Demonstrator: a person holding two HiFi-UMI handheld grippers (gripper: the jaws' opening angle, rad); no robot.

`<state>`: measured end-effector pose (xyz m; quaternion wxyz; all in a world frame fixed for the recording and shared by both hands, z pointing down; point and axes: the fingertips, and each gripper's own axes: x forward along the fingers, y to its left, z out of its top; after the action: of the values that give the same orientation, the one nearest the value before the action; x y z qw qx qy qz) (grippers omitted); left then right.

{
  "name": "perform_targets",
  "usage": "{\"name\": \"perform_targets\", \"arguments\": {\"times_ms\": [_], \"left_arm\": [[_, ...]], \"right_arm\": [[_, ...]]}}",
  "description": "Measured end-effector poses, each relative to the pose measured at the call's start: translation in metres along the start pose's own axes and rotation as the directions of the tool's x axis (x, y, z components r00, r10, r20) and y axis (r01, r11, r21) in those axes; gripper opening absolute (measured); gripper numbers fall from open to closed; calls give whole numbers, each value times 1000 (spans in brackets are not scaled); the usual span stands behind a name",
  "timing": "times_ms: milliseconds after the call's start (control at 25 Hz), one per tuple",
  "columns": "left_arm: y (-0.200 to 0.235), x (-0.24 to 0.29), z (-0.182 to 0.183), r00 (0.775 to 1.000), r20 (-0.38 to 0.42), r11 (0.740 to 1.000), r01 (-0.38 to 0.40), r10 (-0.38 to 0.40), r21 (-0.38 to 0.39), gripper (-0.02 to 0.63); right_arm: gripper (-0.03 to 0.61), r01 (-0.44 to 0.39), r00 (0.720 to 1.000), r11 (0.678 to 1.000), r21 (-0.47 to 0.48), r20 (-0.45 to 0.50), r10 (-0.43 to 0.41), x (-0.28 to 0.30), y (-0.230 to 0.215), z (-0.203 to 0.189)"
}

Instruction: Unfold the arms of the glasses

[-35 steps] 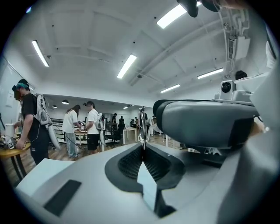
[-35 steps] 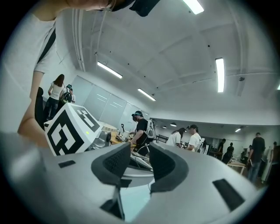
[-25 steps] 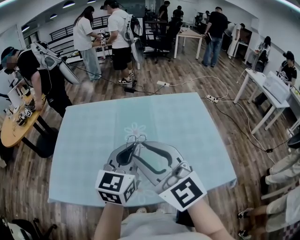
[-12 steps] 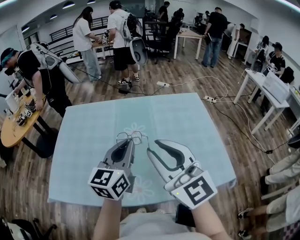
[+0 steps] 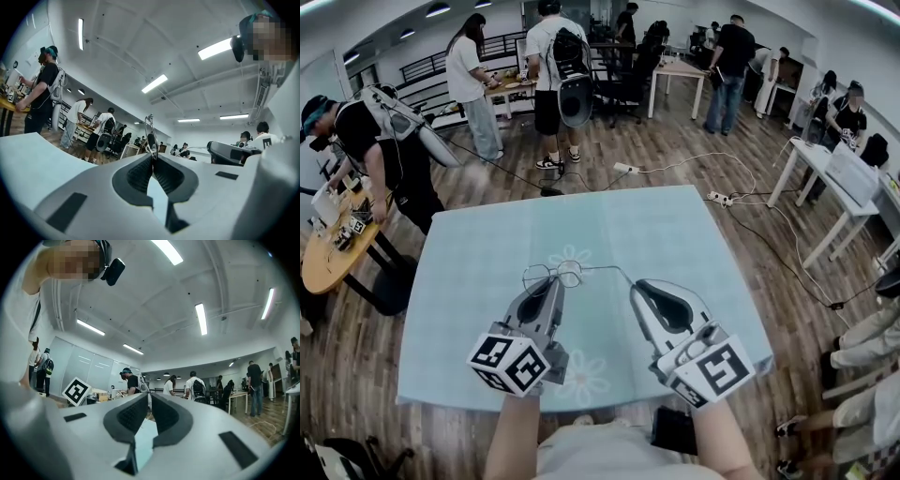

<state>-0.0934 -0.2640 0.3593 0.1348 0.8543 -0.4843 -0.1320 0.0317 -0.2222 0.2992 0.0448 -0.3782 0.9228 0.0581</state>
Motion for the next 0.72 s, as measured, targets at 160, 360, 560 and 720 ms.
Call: {"name": "perform_targets", "arguments": {"times_ms": [160,360,560,720], "left_arm": [[0,-2,0,1000,16,999,14,-13,-43,9],[-3,-1,2,1000,9,1000,7,-7,-13,9],[1,2,-3,998,-22,995,-52,54,84,9],[5,2,-2,998,-8,996,-56,56,70,9]], "right_arm": [[32,28,1000,998,50,8,-29,-5,-10,-5],[32,45,999,993,111,2,-46,-11,-21,-12],[32,17,999,991,136,37,-22,-10,-13,-6],[32,-32,998,988,153,62,23,-14,-1,2]]}}
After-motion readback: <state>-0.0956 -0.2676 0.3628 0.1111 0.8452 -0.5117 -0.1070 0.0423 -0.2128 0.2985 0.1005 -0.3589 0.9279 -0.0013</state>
